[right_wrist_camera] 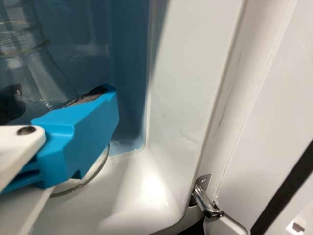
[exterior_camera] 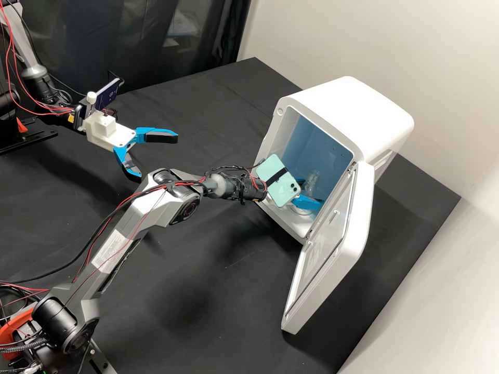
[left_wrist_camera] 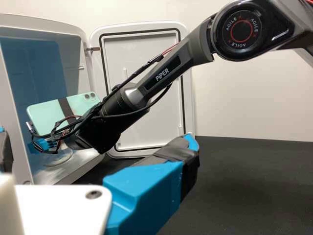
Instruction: Place the flask in the incubator
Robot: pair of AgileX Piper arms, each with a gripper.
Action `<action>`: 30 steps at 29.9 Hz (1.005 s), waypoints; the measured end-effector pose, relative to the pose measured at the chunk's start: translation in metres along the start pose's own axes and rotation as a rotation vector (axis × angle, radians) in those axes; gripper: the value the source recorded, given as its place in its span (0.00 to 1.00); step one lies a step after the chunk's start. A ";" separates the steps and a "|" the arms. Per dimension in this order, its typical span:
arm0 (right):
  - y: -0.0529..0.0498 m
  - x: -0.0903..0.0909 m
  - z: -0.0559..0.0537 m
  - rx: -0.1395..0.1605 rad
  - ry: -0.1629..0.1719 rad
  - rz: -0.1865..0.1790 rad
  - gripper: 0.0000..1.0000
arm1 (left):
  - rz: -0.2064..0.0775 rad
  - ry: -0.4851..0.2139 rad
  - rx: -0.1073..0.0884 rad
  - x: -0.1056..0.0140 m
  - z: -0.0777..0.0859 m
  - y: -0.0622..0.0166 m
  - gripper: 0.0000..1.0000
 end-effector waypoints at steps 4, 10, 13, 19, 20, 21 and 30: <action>-0.002 0.000 0.001 0.002 -0.002 -0.009 1.00 | 0.000 0.000 0.000 0.000 0.000 0.0000 1.00; -0.007 0.003 0.005 -0.012 -0.007 -0.018 1.00 | 0.000 0.000 0.000 0.000 0.000 0.0000 1.00; -0.008 0.003 0.005 -0.012 -0.005 -0.026 1.00 | 0.000 0.000 0.000 0.000 0.000 0.0000 1.00; -0.013 0.004 0.010 -0.008 -0.006 -0.076 1.00 | 0.000 0.000 0.000 0.000 0.000 0.0000 1.00; -0.015 0.005 0.011 -0.007 -0.007 -0.082 1.00 | 0.000 0.000 0.000 0.000 0.000 0.0000 1.00; -0.014 0.005 0.011 0.001 -0.010 -0.081 1.00 | 0.000 0.000 0.000 0.000 0.000 0.0000 1.00; -0.018 0.006 0.012 0.051 -0.002 -0.101 1.00 | 0.000 0.000 0.000 0.000 0.000 0.0000 1.00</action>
